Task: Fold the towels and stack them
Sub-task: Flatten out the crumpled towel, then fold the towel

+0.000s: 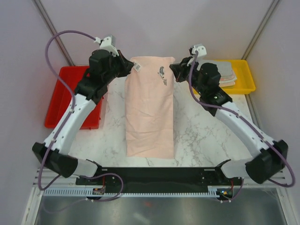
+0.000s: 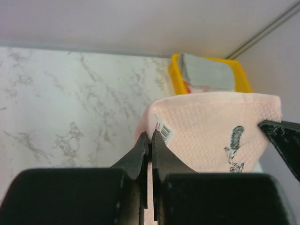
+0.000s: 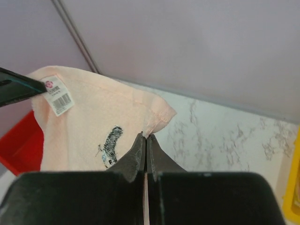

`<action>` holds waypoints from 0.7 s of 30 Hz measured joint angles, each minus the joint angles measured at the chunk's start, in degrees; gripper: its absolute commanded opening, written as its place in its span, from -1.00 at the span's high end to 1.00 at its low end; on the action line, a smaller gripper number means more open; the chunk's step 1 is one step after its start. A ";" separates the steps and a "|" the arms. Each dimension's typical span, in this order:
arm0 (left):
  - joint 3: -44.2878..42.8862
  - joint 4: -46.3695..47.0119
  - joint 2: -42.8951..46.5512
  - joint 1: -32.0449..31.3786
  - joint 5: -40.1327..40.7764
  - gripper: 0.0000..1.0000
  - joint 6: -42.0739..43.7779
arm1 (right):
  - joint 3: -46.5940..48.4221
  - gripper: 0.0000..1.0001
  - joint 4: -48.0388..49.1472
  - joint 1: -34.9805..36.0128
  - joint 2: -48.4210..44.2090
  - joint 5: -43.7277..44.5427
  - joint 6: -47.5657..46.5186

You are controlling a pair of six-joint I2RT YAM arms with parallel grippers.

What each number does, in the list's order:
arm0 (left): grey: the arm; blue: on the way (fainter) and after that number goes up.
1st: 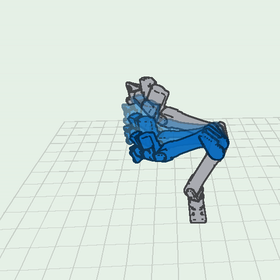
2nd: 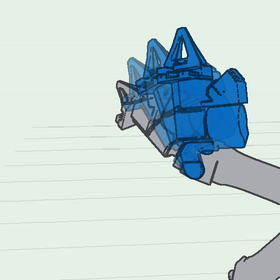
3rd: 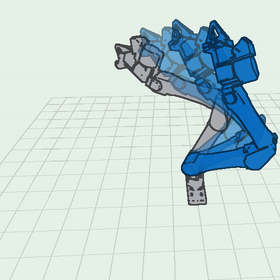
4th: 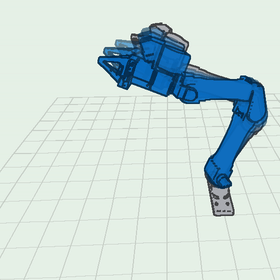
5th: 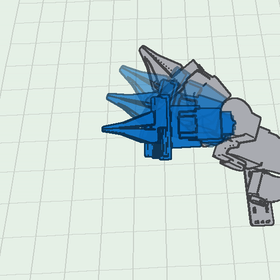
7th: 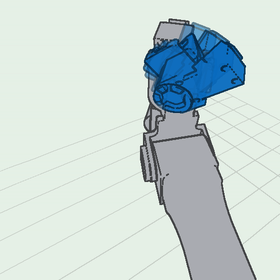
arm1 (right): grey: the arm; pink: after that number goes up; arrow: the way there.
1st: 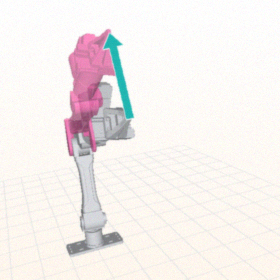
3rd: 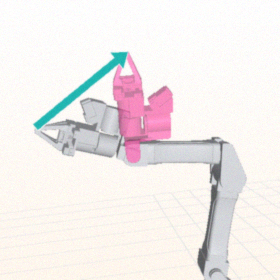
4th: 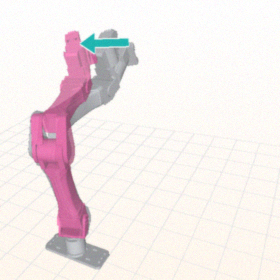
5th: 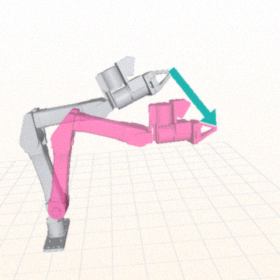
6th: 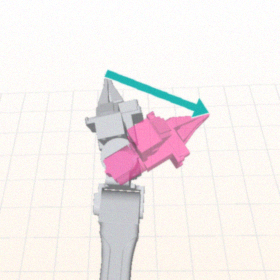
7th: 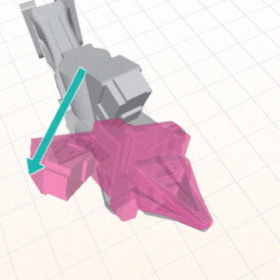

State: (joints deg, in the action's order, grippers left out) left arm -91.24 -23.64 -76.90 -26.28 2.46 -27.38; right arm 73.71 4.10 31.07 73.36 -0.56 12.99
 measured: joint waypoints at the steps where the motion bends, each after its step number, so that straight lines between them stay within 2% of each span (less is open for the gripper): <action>1: 0.68 0.74 -3.02 1.75 -0.85 0.96 0.39 | -0.92 1.00 1.81 -2.43 3.69 -1.57 0.39; 6: 0.00 4.70 -19.52 8.35 -6.25 0.96 2.10 | 0.17 1.00 9.64 -9.84 23.43 -10.93 1.84; 12: -8.55 7.23 -39.52 12.70 -13.90 0.95 5.07 | 7.21 1.00 14.45 -14.08 42.32 -20.85 2.19; 15: -10.29 7.43 -43.41 13.53 -15.30 0.96 7.58 | 9.66 1.00 16.52 -15.17 46.56 -24.00 2.05; 21: -11.39 7.69 -43.95 13.51 -17.68 0.95 12.76 | 11.52 1.00 19.69 -16.33 48.43 -28.89 1.16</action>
State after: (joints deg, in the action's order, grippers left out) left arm -102.63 -15.94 -120.86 -12.78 -15.22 -14.61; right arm 85.23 23.79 14.74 121.80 -29.45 14.15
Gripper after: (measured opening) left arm 0.044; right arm 0.010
